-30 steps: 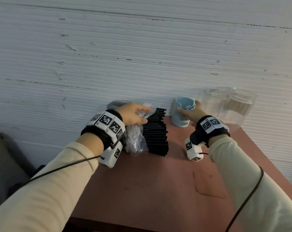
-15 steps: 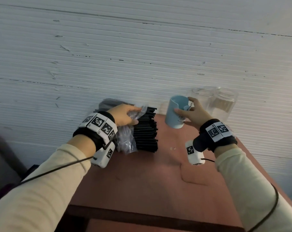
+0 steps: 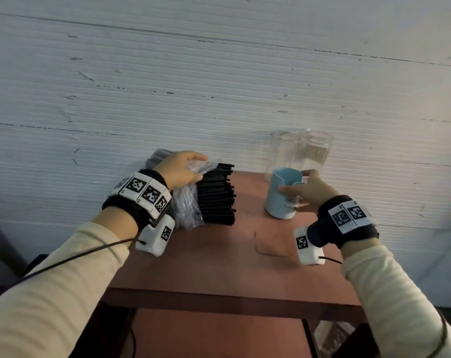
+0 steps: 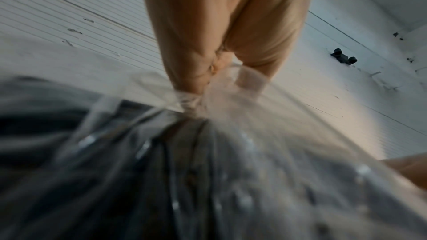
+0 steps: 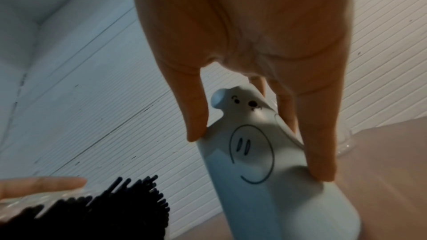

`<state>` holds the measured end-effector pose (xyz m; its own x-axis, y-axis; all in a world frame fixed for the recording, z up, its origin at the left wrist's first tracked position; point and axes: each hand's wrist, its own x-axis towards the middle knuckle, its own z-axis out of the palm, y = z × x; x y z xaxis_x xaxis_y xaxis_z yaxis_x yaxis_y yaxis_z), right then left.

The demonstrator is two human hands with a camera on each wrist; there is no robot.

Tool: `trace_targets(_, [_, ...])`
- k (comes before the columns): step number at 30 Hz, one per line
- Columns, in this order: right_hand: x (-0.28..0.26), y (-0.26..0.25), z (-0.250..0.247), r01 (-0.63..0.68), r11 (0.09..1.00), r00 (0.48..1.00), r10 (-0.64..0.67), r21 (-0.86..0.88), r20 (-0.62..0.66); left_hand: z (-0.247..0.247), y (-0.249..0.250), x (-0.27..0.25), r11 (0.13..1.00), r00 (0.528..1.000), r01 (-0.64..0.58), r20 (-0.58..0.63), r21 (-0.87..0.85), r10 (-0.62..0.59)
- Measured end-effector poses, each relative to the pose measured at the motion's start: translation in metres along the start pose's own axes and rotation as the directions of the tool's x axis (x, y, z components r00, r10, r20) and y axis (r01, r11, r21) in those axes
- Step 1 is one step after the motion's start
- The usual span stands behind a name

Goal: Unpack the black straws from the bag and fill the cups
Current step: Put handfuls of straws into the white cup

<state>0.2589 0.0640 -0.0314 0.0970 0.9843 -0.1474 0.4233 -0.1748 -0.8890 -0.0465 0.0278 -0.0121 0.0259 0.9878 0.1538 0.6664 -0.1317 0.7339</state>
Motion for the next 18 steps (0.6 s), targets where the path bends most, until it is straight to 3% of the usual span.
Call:
trace_targets(3, [-0.012, -0.003, 0.002, 0.034, 0.988, 0.999, -0.038, -0.152, -0.025, 0.003, -0.003, -0.003, 0.999, 0.995, 0.016, -0.095, -0.037, -0.02])
trace_targets(5, [-0.018, -0.007, 0.006, 0.121, 0.961, 0.985, -0.148, -0.248, -0.094, 0.003, -0.004, -0.006, 0.999, 0.99, 0.015, -0.141, -0.034, -0.02])
trace_targets(9, [-0.034, -0.026, 0.022, 0.411, 0.845, 0.836, -0.499, -0.343, -0.23, 0.003, -0.006, -0.012, 0.999, 0.989, -0.003, -0.146, -0.036, -0.002])
trace_targets(11, [-0.043, -0.04, 0.039, 0.516, 0.783, 0.786, -0.594, -0.347, -0.173, 0.002, -0.007, -0.015, 1.0, 0.991, -0.024, -0.13, -0.015, 0.022])
trace_targets(13, [-0.047, -0.052, 0.061, 0.577, 0.759, 0.778, -0.623, -0.301, -0.08, 0.001, -0.005, -0.017, 0.999, 0.992, -0.04, -0.121, 0.004, 0.04])
trace_targets(18, [-0.047, -0.067, 0.116, 0.52, 0.823, 0.845, -0.458, -0.228, 0.275, -0.002, -0.004, -0.019, 0.999, 0.995, -0.035, -0.096, 0.036, 0.039])
